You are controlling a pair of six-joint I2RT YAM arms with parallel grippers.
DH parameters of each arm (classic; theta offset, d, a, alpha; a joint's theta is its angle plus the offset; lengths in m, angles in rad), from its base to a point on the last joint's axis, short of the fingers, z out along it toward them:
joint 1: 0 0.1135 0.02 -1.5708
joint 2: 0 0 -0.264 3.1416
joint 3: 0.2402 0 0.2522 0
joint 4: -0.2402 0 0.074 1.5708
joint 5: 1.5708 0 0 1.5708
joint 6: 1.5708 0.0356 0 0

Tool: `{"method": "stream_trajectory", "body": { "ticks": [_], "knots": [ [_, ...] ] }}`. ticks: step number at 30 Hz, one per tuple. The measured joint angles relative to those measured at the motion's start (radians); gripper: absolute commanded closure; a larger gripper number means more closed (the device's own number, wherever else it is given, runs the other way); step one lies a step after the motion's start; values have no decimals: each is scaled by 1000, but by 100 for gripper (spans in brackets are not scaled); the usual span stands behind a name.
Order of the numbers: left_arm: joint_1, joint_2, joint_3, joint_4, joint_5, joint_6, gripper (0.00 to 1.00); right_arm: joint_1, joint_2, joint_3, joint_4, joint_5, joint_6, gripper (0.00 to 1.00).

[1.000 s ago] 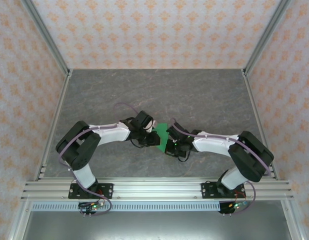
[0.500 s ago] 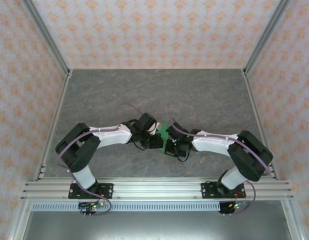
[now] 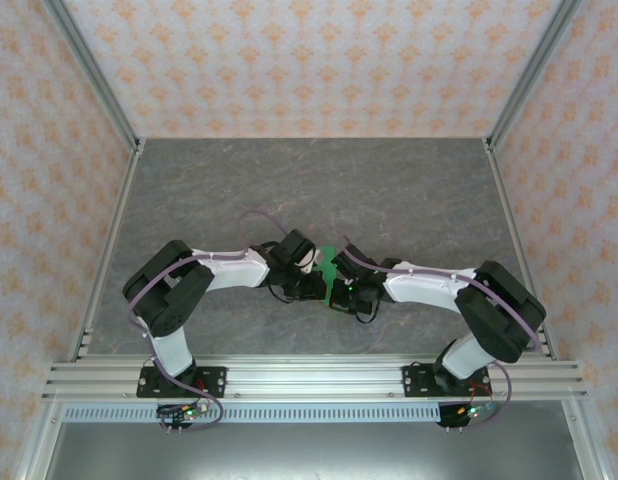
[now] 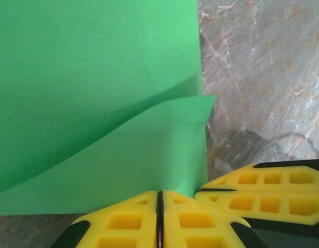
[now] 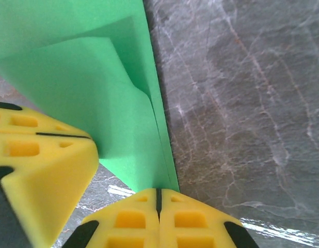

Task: Fold a paper plane with a square sheet of paper (fold left side to right side)
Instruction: Third fold the triangle at the center of the table.

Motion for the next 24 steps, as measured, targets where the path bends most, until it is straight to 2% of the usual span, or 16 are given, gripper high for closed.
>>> {"method": "stream_trajectory", "body": {
  "ticks": [14,24],
  "knots": [
    [9,2,0,-3,-23,49,92,2,3,6,-14,7,-23,100],
    [102,2,0,-26,-2,108,92,2,6,9,-19,7,-30,100]
  ]
}}
